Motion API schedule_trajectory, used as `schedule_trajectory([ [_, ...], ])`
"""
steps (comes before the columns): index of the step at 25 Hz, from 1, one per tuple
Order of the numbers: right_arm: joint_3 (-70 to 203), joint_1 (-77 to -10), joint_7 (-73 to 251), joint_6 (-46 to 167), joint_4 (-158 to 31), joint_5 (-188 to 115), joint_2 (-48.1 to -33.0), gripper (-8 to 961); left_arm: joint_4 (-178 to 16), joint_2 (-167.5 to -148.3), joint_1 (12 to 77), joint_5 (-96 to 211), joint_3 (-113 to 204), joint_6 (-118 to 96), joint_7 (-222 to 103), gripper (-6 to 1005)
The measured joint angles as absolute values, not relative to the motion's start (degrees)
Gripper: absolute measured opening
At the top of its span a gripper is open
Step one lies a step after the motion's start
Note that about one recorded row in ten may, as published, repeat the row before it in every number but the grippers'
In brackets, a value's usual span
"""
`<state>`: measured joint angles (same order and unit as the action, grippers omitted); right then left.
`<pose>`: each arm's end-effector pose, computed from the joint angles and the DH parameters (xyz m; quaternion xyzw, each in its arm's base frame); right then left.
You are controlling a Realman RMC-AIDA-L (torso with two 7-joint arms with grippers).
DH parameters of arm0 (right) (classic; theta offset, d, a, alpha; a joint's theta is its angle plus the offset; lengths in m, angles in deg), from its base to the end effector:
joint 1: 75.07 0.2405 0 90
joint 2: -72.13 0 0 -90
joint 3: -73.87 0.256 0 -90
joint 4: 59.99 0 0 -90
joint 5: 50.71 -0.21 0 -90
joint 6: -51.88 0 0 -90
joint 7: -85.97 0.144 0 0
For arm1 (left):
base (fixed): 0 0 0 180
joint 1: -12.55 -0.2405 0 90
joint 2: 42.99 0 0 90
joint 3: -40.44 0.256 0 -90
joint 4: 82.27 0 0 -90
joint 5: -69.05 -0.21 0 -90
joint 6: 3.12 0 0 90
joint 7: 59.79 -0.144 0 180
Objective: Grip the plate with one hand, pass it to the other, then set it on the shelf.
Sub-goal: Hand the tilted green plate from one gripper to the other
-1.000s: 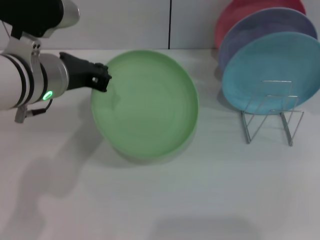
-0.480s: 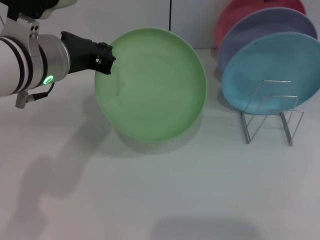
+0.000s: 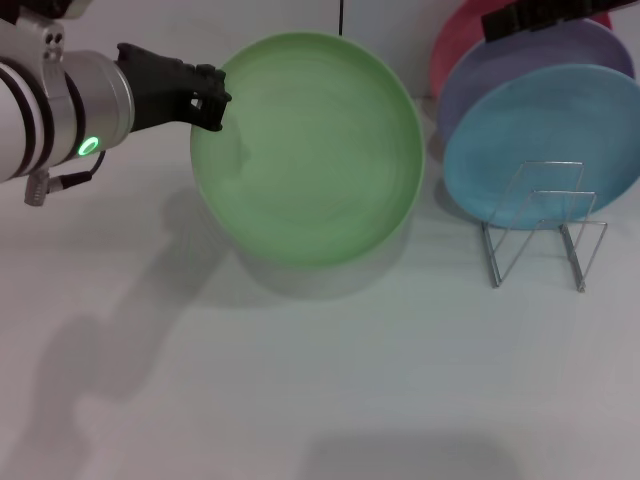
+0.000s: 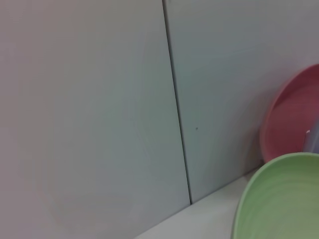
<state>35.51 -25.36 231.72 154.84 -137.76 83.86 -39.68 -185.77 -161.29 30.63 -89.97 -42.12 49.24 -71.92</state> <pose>0.1158 0.4045 0.1493 -0.8973 0.3779 0.1082 0.2011 -0.1109 0.3588 0.0315 -0.8655 -0.2345 -0.0685 0.4373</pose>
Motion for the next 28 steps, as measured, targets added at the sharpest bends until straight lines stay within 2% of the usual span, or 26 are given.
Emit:
schedule_trajectory([
  [28,23.1,-22.58,231.51,142.66,-128.66,86.49,-40.2,721,-187.81,-161.2,30.56,-88.62,-41.98,49.7,-71.84,29],
])
